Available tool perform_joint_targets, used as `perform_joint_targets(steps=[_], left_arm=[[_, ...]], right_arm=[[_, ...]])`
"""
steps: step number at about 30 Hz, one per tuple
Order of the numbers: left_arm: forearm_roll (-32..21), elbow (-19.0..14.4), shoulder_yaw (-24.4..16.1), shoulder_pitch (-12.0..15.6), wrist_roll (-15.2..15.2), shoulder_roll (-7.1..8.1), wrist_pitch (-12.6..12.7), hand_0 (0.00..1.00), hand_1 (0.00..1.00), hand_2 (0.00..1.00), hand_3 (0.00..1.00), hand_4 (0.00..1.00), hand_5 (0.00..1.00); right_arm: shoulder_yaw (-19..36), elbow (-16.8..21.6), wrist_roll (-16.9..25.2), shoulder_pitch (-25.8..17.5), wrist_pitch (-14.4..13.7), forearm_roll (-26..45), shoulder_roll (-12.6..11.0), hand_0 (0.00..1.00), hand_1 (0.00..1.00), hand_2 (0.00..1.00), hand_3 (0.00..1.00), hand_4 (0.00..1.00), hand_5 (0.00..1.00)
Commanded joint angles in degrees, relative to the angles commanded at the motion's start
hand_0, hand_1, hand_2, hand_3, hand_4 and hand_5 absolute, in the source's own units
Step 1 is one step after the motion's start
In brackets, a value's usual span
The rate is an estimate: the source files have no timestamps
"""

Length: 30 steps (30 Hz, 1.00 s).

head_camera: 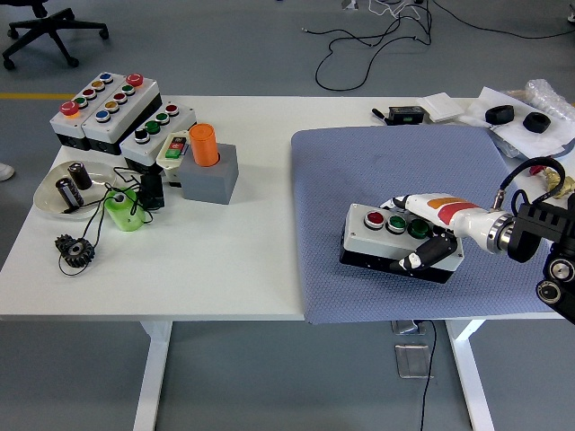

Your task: Pick up the button,place it on the desk,press the button,press the button

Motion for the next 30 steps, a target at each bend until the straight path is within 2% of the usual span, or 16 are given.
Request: perform_joint_targets(steps=[4, 9, 10, 11, 14, 15, 16, 22, 23, 28, 29, 30], left_arm=[[-0.07, -0.01, 0.12, 0.0, 0.0, 0.02, 0.02, 0.611, 0.525, 0.504, 0.474, 0.287, 0.996], [-0.1, -0.03, 0.14, 0.02, 0.0, -0.03, 0.05, 0.611, 0.525, 0.504, 0.474, 0.287, 0.996], [-0.15, -0.04, 0.2, 0.03, -0.02, -0.03, 0.05, 0.611, 0.525, 0.504, 0.474, 0.287, 0.996], [-0.17, -0.05, 0.22, 0.03, -0.02, -0.02, 0.06, 0.611, 0.525, 0.504, 0.474, 0.286, 0.995], [-0.17, -0.08, 0.25, 0.01, -0.05, -0.06, 0.16, 0.611, 0.525, 0.504, 0.474, 0.286, 0.995], [-0.14, -0.09, 0.18, 0.01, -0.06, -0.06, 0.19, 0.611, 0.525, 0.504, 0.474, 0.286, 0.995], [-0.14, -0.09, 0.16, 0.01, -0.07, -0.06, 0.2, 0.611, 0.523, 0.504, 0.472, 0.286, 0.995], [-0.48, -0.14, 0.64, 0.02, -0.02, -0.12, 0.27, 0.611, 0.523, 0.504, 0.472, 0.286, 0.995], [-0.53, -0.16, 0.7, 0.03, -0.02, -0.12, 0.29, 0.611, 0.525, 0.504, 0.473, 0.286, 0.995], [-0.52, -0.17, 0.76, 0.07, -0.03, -0.15, 0.32, 0.611, 0.525, 0.504, 0.473, 0.286, 0.995], [-0.5, -0.16, 0.73, 0.08, -0.05, -0.15, 0.33, 0.611, 0.524, 0.504, 0.472, 0.285, 0.994], [-0.49, -0.16, 0.69, 0.09, -0.07, -0.14, 0.35, 0.611, 0.524, 0.504, 0.472, 0.285, 0.994]], right_arm=[[-2.64, -1.81, 2.49, 2.05, -1.1, -2.16, 0.64, 0.349, 0.225, 0.314, 0.403, 0.5, 0.002], [-2.99, -5.21, 4.59, 2.82, -2.33, -6.01, 1.8, 0.349, 0.225, 0.314, 0.403, 0.5, 0.002], [-3.25, -6.31, 5.79, 3.03, -3.38, -6.68, 1.98, 0.349, 0.225, 0.314, 0.403, 0.5, 0.002], [-3.39, -7.06, 6.66, 3.14, -4.07, -7.01, 2.07, 0.363, 0.237, 0.33, 0.448, 0.47, 0.002], [-3.58, -9.14, 9.52, 3.12, -5.61, -6.71, 1.97, 0.363, 0.237, 0.33, 0.448, 0.47, 0.002], [-3.63, -9.54, 10.22, 3.08, -5.99, -6.85, 1.9, 0.363, 0.237, 0.33, 0.448, 0.47, 0.002], [-3.65, -9.65, 10.4, 3.07, -6.09, -6.88, 1.88, 0.385, 0.239, 0.34, 0.453, 0.533, 0.002], [-3.54, -11.02, 12.77, 2.88, -7.94, -8.88, 1.97, 0.385, 0.239, 0.34, 0.453, 0.533, 0.002], [-3.52, -11.19, 13.07, 2.85, -8.09, -9.45, 2.01, 0.437, 0.328, 0.42, 0.499, 0.475, 0.002], [-3.34, -12.37, 14.13, 2.8, -7.96, -12.92, 2.37, 0.437, 0.328, 0.42, 0.499, 0.475, 0.002], [-3.45, -12.54, 14.25, 2.89, -7.91, -13.5, 2.4, 0.549, 0.496, 0.529, 0.569, 0.551, 0.002], [-3.66, -12.64, 14.17, 3.02, -7.68, -13.95, 2.41, 0.549, 0.496, 0.529, 0.569, 0.551, 0.002]])
